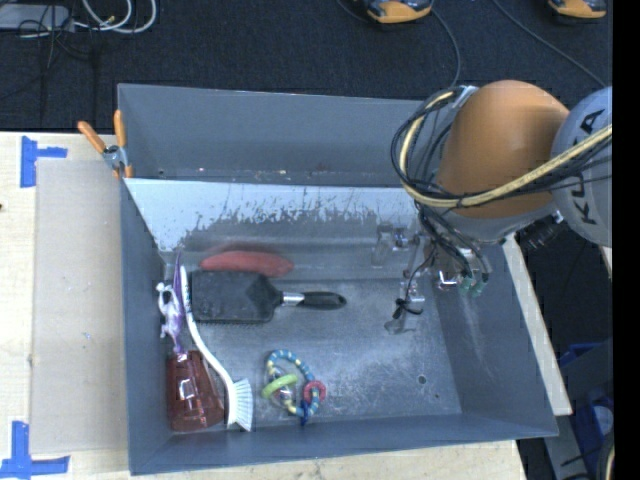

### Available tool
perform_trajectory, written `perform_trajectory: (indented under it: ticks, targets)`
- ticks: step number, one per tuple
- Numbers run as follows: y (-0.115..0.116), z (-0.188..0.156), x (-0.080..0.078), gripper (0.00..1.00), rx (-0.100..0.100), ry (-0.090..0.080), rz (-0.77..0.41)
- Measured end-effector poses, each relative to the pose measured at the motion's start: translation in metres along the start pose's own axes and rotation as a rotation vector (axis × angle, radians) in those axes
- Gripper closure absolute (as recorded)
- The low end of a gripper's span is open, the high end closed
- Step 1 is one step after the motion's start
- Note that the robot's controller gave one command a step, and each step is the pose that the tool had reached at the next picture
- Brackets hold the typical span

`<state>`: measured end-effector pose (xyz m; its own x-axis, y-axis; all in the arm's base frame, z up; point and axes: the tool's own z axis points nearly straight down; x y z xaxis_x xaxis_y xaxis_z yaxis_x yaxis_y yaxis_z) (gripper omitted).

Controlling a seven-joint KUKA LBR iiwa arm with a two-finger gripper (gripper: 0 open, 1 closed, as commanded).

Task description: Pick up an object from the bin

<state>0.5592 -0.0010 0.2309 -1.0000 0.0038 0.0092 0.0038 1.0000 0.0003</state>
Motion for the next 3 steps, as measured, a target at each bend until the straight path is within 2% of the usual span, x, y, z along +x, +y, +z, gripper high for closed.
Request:
perform_trajectory:
  ticks: [1, 2, 3]
  targets:
    - [0.000, -0.005, -0.001, 0.00, 0.000, -0.008, 0.000]
    - [0.006, 0.056, 0.039, 0.00, 0.000, -0.007, 0.039]
    - [0.013, 0.118, 0.080, 0.00, 0.000, 0.013, 0.077]
